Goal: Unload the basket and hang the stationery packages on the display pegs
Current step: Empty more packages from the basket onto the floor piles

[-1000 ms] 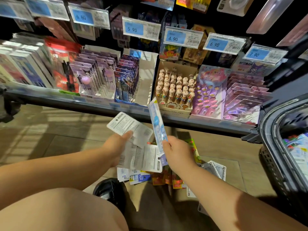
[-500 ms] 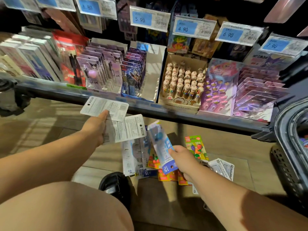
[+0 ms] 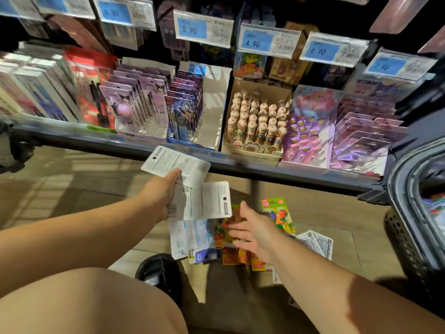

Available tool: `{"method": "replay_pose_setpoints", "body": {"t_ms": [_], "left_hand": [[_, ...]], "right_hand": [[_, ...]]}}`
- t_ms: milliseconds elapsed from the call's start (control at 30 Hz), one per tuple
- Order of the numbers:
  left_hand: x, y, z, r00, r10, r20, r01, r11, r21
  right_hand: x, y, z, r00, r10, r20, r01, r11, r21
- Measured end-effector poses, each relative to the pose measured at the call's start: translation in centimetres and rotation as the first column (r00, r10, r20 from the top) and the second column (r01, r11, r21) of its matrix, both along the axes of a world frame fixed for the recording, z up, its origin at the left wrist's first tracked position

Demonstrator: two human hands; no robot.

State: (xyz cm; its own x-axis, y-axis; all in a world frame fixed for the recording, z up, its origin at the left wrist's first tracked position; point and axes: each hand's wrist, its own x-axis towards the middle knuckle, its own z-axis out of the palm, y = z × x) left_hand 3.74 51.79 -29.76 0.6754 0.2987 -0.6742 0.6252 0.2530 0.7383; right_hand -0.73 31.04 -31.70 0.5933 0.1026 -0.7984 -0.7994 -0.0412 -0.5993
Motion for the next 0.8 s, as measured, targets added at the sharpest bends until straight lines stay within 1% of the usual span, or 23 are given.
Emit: {"method": "replay_pose_setpoints", "body": {"t_ms": [100,167,267,367,467,533,600,667,800], "left_hand": [[-0.3,-1.8,0.8,0.998,-0.058,-0.024,0.057,0.998,-0.039],[-0.2,-2.6,0.9,0.994,-0.106,-0.039,0.103,0.992,-0.079],[-0.3,-3.4,0.8,0.990,-0.137,0.012,0.138,0.984,-0.114],[-0.5,-3.7,1.1,0.990,-0.132,0.046,0.137,0.981,-0.137],[-0.4,-3.8,1.5,0.993,-0.102,0.061,0.111,0.982,-0.155],[-0.4,-3.8,1.8,0.994,-0.089,0.059,0.098,0.980,-0.171],[-0.3,-3.9,2.2,0.996,-0.065,0.063,0.076,0.979,-0.190],[-0.1,-3.8,2.4,0.998,-0.037,0.056,0.047,0.979,-0.199],[0.0,-3.9,2.6,0.999,-0.020,0.048,0.031,0.973,-0.228]], "right_hand": [[0.5,0.3,1.4,0.996,-0.085,0.026,0.083,0.993,0.088],[0.7,0.3,2.0,0.990,-0.088,0.108,0.080,0.994,0.080],[0.9,0.4,2.5,0.961,-0.065,0.270,0.077,0.996,-0.033],[0.9,0.1,3.0,0.889,-0.036,0.456,0.098,0.989,-0.112],[0.5,-0.4,3.9,0.786,0.131,0.605,0.011,0.974,-0.225],[0.3,-0.7,4.3,0.725,0.281,0.629,-0.056,0.934,-0.353],[0.2,-1.0,4.5,0.710,0.374,0.596,-0.112,0.896,-0.429],[0.1,-1.2,4.6,0.689,0.429,0.584,-0.143,0.870,-0.471],[0.0,-1.4,4.7,0.648,0.464,0.604,-0.118,0.845,-0.522]]}}
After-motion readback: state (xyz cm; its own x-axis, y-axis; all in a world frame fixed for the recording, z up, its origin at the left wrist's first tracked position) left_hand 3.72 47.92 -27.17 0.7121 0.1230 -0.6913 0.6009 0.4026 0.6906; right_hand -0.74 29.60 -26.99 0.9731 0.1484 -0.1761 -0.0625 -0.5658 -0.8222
